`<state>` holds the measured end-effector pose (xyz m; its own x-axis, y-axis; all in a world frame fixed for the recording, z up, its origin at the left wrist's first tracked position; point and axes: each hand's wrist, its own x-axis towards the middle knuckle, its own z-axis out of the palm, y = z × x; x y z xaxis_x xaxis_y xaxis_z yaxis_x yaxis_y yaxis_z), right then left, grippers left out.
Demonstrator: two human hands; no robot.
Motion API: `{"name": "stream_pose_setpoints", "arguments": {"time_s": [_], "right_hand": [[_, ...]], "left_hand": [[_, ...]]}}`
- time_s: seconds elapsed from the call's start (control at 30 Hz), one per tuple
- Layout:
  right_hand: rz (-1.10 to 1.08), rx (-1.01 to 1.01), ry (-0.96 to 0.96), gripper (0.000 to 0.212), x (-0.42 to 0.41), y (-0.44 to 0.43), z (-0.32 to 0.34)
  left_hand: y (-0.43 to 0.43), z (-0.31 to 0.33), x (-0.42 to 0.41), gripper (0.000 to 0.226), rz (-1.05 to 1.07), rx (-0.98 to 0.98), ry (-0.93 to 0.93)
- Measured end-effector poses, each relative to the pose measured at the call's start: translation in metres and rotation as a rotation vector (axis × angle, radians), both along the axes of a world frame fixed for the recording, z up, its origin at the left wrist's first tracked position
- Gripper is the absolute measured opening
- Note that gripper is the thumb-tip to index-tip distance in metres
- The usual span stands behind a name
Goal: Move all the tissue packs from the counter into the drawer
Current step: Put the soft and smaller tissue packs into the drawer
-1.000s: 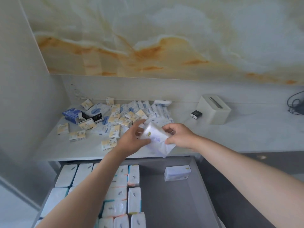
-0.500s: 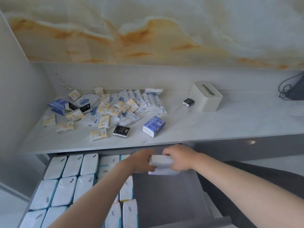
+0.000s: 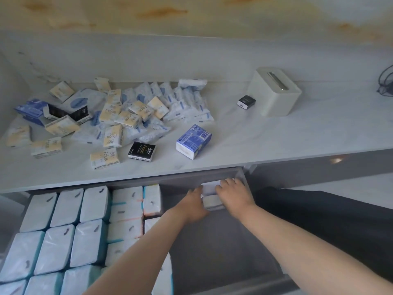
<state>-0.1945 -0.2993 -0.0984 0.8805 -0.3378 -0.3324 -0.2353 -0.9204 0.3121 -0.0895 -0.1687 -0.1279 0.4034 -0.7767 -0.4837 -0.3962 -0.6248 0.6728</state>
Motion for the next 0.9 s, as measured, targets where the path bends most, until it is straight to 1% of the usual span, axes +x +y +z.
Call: {"name": "stream_pose_setpoints", "arguments": {"time_s": [0.07,0.1,0.2,0.3,0.37,0.47,0.53,0.63,0.73,0.8,0.83,0.9], "right_hand": [[-0.044,-0.049,-0.059,0.041,-0.001,0.003,-0.006],[-0.069,-0.059,-0.092,0.043,-0.002,0.004,-0.008],[-0.056,-0.072,-0.134,0.062,-0.007,0.001,-0.02],[-0.028,-0.057,-0.139,0.066,-0.01,0.003,-0.019],[-0.036,-0.039,-0.108,0.064,-0.008,0.002,-0.015],[-0.069,0.033,-0.028,0.066,-0.002,0.001,-0.004],[-0.089,0.106,0.019,0.062,0.004,0.001,0.009],[-0.087,0.226,0.042,0.045,0.013,0.001,0.039],[-0.034,0.267,-0.051,0.03,0.025,0.007,0.079],[-0.033,0.276,-0.12,0.019,0.033,0.012,0.106],[-0.048,0.289,-0.162,0.016,0.037,0.015,0.118],[-0.088,0.304,-0.267,0.02,0.044,0.017,0.137]], "left_hand": [[-0.008,-0.005,-0.002,0.09,0.056,-0.011,0.044],[-0.011,-0.005,-0.002,0.095,0.082,-0.006,0.068],[-0.016,-0.007,-0.003,0.098,0.194,-0.046,0.147],[-0.015,-0.017,-0.001,0.098,0.272,-0.085,0.208],[-0.012,-0.013,0.0,0.095,0.246,-0.076,0.216],[-0.007,0.007,0.003,0.079,0.168,-0.042,0.211],[-0.006,0.018,0.007,0.076,0.138,-0.026,0.154],[-0.004,0.043,0.012,0.071,0.096,-0.026,0.035],[0.001,0.072,0.019,0.051,0.052,-0.071,-0.058],[0.003,0.094,0.023,0.034,0.077,-0.137,-0.123],[0.006,0.105,0.025,0.026,0.108,-0.168,-0.17],[0.01,0.125,0.028,0.016,0.19,-0.236,-0.297]]}}
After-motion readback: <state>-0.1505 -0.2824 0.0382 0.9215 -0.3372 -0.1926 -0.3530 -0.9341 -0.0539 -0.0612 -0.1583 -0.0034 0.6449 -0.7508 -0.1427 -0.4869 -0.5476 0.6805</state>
